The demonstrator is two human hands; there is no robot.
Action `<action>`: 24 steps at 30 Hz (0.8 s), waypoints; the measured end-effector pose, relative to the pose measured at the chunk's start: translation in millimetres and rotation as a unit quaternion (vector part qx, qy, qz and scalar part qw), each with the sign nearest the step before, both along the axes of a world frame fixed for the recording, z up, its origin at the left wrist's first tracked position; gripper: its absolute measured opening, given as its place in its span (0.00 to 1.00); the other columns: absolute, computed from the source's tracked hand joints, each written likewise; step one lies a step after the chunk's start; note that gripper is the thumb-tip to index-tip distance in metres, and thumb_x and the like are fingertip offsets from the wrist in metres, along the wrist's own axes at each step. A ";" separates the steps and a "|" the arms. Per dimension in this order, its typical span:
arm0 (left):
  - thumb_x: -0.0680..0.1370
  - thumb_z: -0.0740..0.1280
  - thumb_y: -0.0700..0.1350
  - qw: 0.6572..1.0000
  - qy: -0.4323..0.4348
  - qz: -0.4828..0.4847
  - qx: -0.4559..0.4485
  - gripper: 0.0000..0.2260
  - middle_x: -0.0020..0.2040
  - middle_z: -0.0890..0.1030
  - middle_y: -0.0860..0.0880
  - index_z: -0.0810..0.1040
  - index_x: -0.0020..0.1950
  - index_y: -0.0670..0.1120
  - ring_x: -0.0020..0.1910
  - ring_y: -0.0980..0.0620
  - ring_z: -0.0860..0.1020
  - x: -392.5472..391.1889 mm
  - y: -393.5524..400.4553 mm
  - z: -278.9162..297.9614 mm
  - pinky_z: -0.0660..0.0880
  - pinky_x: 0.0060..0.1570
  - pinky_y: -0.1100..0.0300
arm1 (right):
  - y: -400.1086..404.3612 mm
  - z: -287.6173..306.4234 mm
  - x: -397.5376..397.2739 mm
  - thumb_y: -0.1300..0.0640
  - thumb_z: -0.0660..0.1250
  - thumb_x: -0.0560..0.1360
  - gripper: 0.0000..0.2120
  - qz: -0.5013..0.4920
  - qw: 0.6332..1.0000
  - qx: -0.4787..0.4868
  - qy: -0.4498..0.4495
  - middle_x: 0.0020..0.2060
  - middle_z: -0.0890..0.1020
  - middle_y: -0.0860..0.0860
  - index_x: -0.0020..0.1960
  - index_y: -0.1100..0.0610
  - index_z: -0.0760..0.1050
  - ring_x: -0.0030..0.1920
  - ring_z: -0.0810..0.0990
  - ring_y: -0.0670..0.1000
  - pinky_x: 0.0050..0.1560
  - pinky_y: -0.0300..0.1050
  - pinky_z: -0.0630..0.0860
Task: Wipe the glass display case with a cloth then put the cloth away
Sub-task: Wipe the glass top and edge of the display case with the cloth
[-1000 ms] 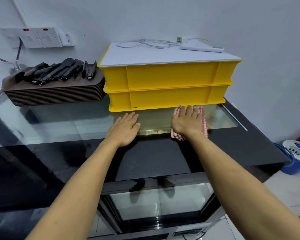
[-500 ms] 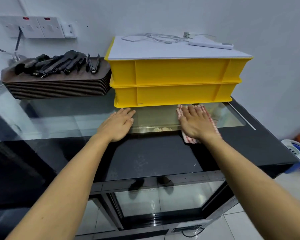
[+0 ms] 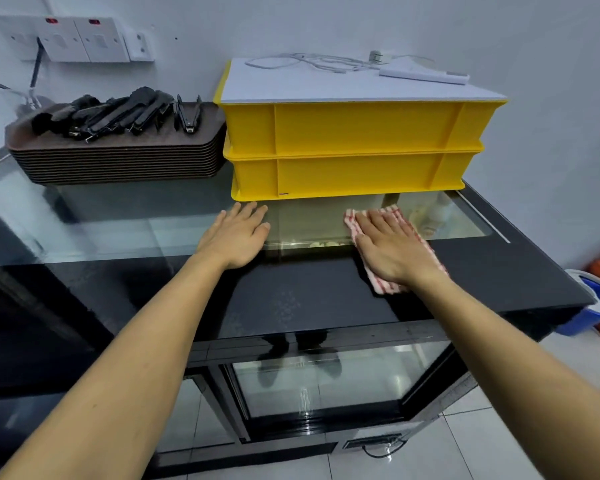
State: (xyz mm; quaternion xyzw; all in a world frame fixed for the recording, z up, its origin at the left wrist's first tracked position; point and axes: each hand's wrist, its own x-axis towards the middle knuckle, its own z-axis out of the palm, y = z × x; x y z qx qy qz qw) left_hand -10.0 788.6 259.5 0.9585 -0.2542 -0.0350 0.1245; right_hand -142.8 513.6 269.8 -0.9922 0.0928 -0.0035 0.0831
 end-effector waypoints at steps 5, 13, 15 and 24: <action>0.88 0.45 0.57 1.000 0.007 -0.002 0.002 0.26 0.86 0.48 0.53 0.51 0.86 0.54 0.85 0.49 0.45 1.9 1.3 -0.1 0.42 0.82 0.49 | 68.4 -0.1 42.5 0.43 0.39 0.85 0.31 -0.006 1.000 0.030 0.001 0.85 0.45 0.54 0.86 0.51 0.44 0.84 0.43 0.57 0.83 0.57 0.39; 0.87 0.44 0.58 1.000 0.012 -0.013 0.008 0.27 0.86 0.47 0.52 0.49 0.86 0.54 0.85 0.48 0.44 4.5 2.5 -0.3 0.42 0.82 0.48 | 51.2 -5.3 -51.0 0.35 0.34 0.79 0.36 0.143 0.990 -0.002 -0.001 0.84 0.46 0.45 0.85 0.43 0.46 0.84 0.42 0.47 0.83 0.51 0.38; 0.87 0.44 0.59 1.000 0.009 -0.011 0.010 0.27 0.86 0.46 0.52 0.49 0.86 0.54 0.85 0.49 0.44 4.4 2.4 -0.6 0.42 0.82 0.48 | 10.7 -4.3 -34.6 0.38 0.37 0.82 0.32 0.060 0.998 -0.010 -0.005 0.85 0.47 0.48 0.85 0.45 0.46 0.84 0.43 0.49 0.83 0.51 0.38; 0.88 0.43 0.56 1.000 0.014 -0.015 -0.001 0.25 0.86 0.49 0.53 0.51 0.86 0.53 0.85 0.50 0.46 13.8 3.7 -2.4 0.44 0.82 0.47 | 122.6 -5.9 16.3 0.44 0.41 0.86 0.30 0.069 0.997 0.032 -0.025 0.85 0.47 0.54 0.86 0.52 0.46 0.84 0.43 0.56 0.83 0.56 0.38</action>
